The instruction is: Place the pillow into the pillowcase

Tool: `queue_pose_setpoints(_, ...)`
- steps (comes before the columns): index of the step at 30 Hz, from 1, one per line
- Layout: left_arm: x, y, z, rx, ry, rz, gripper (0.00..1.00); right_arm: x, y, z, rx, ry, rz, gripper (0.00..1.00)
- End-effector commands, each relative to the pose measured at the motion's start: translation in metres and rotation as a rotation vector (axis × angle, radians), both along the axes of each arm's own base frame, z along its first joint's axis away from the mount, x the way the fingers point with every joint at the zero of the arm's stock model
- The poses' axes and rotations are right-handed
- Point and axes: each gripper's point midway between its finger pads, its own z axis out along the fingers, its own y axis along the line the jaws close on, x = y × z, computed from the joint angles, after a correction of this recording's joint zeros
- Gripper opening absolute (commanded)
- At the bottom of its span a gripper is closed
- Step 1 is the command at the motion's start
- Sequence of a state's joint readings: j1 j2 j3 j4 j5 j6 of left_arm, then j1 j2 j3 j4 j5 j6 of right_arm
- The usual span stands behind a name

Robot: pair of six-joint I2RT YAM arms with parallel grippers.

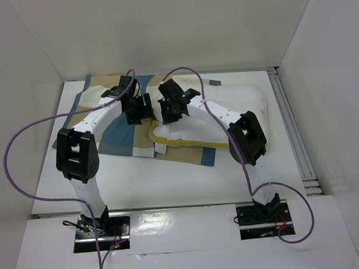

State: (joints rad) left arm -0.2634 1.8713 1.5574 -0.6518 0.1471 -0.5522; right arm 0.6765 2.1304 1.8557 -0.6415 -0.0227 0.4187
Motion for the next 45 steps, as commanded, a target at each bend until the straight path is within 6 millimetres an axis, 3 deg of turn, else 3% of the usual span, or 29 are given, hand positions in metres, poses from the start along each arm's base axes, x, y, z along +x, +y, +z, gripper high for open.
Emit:
queue_pose_setpoints(1, 0.028, -0.001, 0.006, 0.028, -0.109, 0.002, 0.79, 0.007, 0.003, 0.043, 0.077, -0.082, 0.0, 0.0)
queue_pose_setpoints(5, 0.032, -0.004, -0.01, 0.027, -0.096, -0.012, 0.77, 0.009, -0.002, 0.042, 0.07, -0.074, -0.009, 0.0)
queue_pose_setpoints(8, 0.032, -0.003, -0.028, 0.043, -0.067, -0.008, 0.71, 0.009, -0.002, 0.042, 0.07, -0.074, -0.009, 0.0)
queue_pose_setpoints(9, 0.033, 0.0, -0.033, 0.061, -0.062, 0.001, 0.65, 0.007, -0.003, 0.04, 0.064, -0.065, -0.009, 0.0)
queue_pose_setpoints(13, 0.039, 0.006, -0.041, 0.094, -0.064, 0.021, 0.53, 0.008, -0.005, 0.045, 0.064, -0.077, -0.015, 0.0)
queue_pose_setpoints(18, 0.04, 0.009, -0.045, 0.112, -0.059, 0.03, 0.5, 0.007, -0.011, 0.044, 0.057, -0.069, -0.024, 0.0)
queue_pose_setpoints(19, 0.04, 0.009, -0.045, 0.112, -0.059, 0.03, 0.46, 0.007, -0.011, 0.044, 0.057, -0.069, -0.024, 0.0)
queue_pose_setpoints(23, 0.038, 0.01, -0.036, 0.114, -0.07, 0.023, 0.0, 0.008, -0.012, 0.044, 0.052, -0.073, -0.03, 0.0)
queue_pose_setpoints(29, 0.018, 0.007, 0.004, 0.078, -0.094, -0.038, 0.0, 0.013, -0.01, 0.049, 0.065, -0.082, -0.05, 0.0)
queue_pose_setpoints(34, -0.02, -0.006, 0.026, 0.0, -0.062, -0.12, 0.0, 0.028, -0.001, 0.066, 0.099, -0.121, -0.079, 0.0)
queue_pose_setpoints(42, -0.063, -0.026, 0.04, -0.055, 0.006, -0.252, 0.0, 0.059, 0.017, 0.066, 0.192, -0.144, -0.209, 0.0)
queue_pose_setpoints(43, -0.066, -0.025, 0.039, -0.047, 0.014, -0.263, 0.0, 0.064, 0.019, 0.073, 0.216, -0.161, -0.231, 0.0)
queue_pose_setpoints(45, -0.07, -0.027, 0.03, -0.036, 0.053, -0.281, 0.0, 0.073, 0.026, 0.065, 0.203, -0.199, -0.267, 0.0)
